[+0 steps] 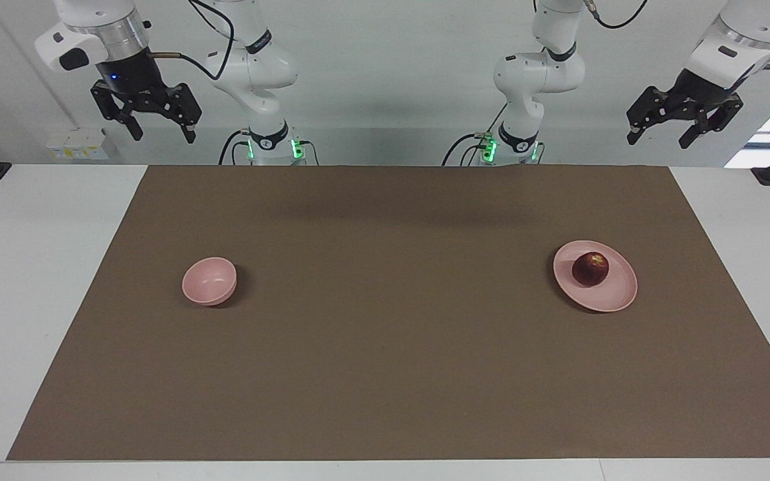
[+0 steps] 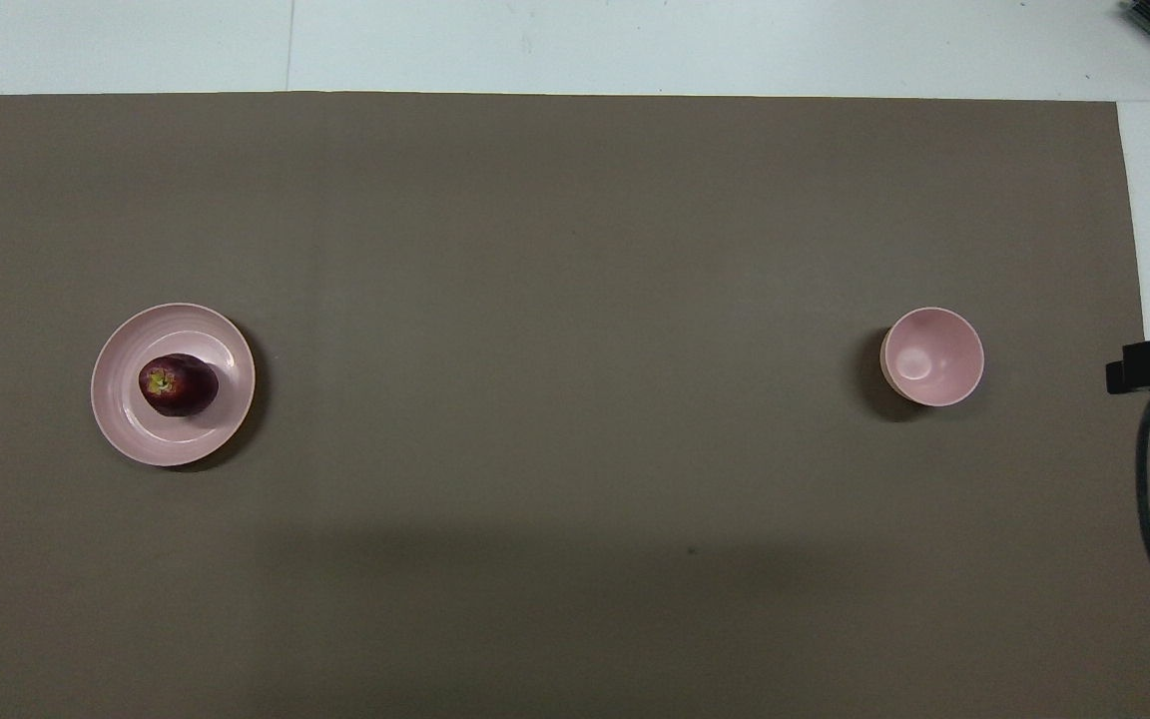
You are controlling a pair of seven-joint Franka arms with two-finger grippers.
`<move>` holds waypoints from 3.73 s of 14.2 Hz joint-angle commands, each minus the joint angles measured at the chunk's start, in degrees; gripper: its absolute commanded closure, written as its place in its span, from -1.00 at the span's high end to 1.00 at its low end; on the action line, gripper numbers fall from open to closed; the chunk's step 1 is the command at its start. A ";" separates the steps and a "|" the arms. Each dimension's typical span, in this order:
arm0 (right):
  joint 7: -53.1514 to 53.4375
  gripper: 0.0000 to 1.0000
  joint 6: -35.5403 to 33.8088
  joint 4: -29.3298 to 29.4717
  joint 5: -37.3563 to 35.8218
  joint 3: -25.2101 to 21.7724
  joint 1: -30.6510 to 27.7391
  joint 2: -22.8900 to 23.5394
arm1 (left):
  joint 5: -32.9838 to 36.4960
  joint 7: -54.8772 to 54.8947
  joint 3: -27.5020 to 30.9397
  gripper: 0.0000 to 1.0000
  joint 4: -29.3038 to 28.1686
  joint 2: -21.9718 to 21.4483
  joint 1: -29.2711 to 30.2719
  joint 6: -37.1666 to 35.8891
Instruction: Move apple from plate to bowl
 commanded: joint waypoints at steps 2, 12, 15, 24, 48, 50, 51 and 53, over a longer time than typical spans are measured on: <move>-0.65 1.00 0.36 -1.53 0.84 0.20 -0.62 -1.32 | -0.39 0.45 -0.50 1.00 -1.99 -1.70 1.19 0.85; -0.65 1.00 0.45 -1.53 0.84 0.20 -0.62 -1.32 | -0.39 0.19 -0.41 1.00 -2.70 -2.05 1.28 0.85; -0.73 1.00 0.28 -0.92 0.66 0.03 -0.80 -1.06 | -0.39 0.19 -0.41 1.00 -2.70 -2.14 1.28 0.85; -0.12 1.00 0.63 -1.71 0.57 -0.24 -0.62 -1.32 | -0.39 0.36 -0.59 1.00 -2.70 -2.14 0.84 0.85; 0.15 1.00 1.86 -5.31 0.84 0.11 -0.09 -1.32 | -0.47 3.61 -0.32 1.00 -38.28 -1.18 0.84 47.15; 0.15 1.00 1.86 -5.31 0.84 0.11 -0.09 -1.32 | -0.47 3.88 -0.32 1.00 -40.74 1.10 1.02 51.45; 0.15 1.00 1.86 -5.31 0.84 0.11 -0.09 -1.32 | -0.47 3.88 -0.32 1.00 -42.06 2.33 1.02 54.44; 0.15 1.00 1.77 -5.31 0.84 0.11 -0.09 -1.32 | -0.47 3.88 -0.32 1.00 -44.96 3.14 1.28 59.28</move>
